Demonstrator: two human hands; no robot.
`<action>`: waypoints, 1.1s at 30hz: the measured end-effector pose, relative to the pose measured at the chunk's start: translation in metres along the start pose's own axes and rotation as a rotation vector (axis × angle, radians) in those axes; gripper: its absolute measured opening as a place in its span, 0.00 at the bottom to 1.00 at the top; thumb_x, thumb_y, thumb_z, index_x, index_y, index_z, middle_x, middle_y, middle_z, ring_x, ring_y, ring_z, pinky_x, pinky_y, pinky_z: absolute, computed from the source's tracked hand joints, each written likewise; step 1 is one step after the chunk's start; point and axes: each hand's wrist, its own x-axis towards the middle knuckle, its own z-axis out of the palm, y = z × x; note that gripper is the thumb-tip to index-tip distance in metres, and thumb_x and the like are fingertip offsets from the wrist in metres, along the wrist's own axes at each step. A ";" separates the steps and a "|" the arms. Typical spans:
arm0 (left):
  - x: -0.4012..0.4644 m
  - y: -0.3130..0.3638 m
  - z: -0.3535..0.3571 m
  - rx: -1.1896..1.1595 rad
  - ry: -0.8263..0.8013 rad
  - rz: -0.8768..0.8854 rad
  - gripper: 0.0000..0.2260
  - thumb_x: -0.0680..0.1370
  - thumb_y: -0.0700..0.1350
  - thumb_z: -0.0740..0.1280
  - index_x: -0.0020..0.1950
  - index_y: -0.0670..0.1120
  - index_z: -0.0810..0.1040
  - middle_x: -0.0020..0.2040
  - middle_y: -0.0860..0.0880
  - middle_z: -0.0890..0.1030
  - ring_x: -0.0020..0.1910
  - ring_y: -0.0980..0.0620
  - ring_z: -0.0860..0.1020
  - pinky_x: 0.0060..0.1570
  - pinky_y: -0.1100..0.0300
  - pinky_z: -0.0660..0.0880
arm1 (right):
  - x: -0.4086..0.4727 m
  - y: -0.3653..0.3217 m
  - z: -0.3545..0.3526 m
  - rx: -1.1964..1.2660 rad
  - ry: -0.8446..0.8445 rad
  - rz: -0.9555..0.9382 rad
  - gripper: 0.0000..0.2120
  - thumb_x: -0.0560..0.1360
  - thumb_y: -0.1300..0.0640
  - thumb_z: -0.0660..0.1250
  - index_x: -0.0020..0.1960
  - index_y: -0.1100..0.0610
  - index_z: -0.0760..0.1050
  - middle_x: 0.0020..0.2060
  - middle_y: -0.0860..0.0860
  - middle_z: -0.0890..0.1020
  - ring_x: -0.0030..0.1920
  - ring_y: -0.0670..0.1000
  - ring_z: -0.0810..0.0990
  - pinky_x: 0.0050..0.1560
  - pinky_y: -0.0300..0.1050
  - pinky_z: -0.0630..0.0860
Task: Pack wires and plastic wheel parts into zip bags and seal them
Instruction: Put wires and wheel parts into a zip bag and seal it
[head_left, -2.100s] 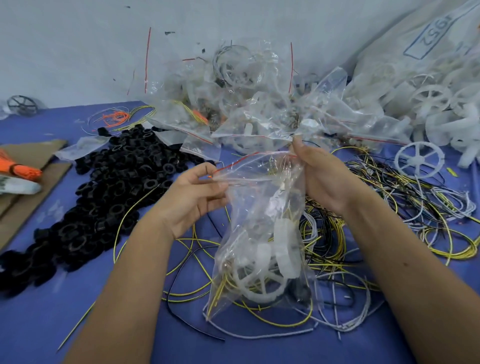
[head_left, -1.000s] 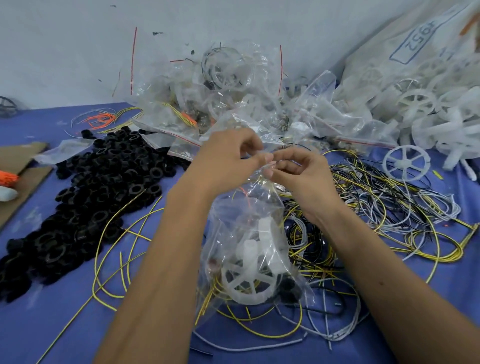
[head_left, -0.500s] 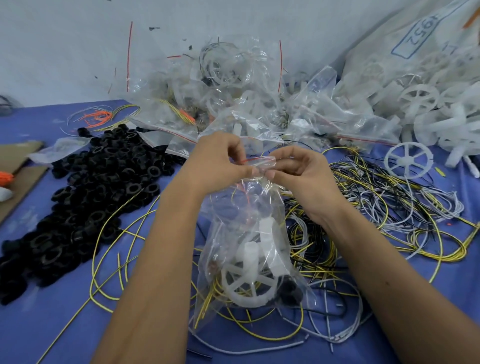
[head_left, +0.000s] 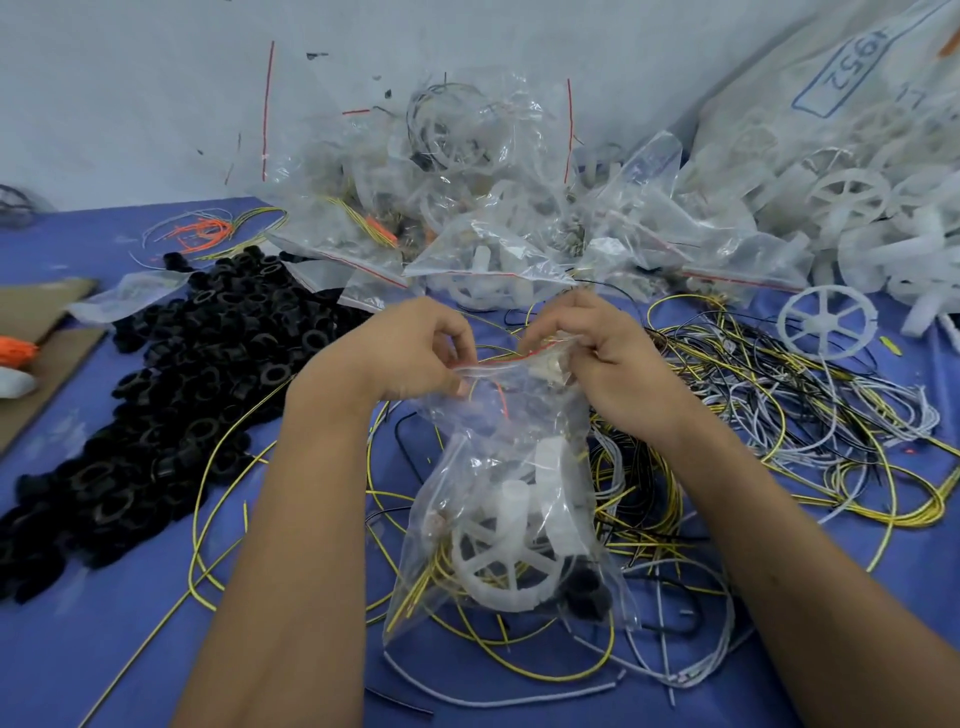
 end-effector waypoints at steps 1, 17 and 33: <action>0.000 -0.001 0.000 -0.032 0.030 0.014 0.11 0.71 0.32 0.77 0.40 0.48 0.81 0.42 0.42 0.86 0.35 0.51 0.78 0.49 0.49 0.80 | 0.000 0.000 -0.001 -0.021 0.002 -0.017 0.29 0.65 0.80 0.55 0.52 0.57 0.83 0.51 0.53 0.79 0.55 0.49 0.77 0.53 0.42 0.71; -0.010 0.001 -0.014 -0.251 0.143 0.196 0.09 0.71 0.33 0.78 0.39 0.45 0.83 0.48 0.41 0.86 0.44 0.44 0.84 0.51 0.52 0.81 | 0.001 -0.003 -0.009 0.139 0.094 -0.054 0.04 0.75 0.60 0.75 0.44 0.57 0.80 0.43 0.53 0.79 0.46 0.52 0.78 0.49 0.47 0.74; -0.014 -0.003 -0.019 -0.494 0.248 0.219 0.09 0.86 0.38 0.60 0.46 0.40 0.72 0.42 0.34 0.75 0.42 0.45 0.71 0.44 0.51 0.70 | 0.024 -0.030 -0.041 -0.073 -0.616 0.077 0.20 0.74 0.42 0.71 0.39 0.59 0.80 0.33 0.61 0.70 0.36 0.50 0.68 0.42 0.48 0.65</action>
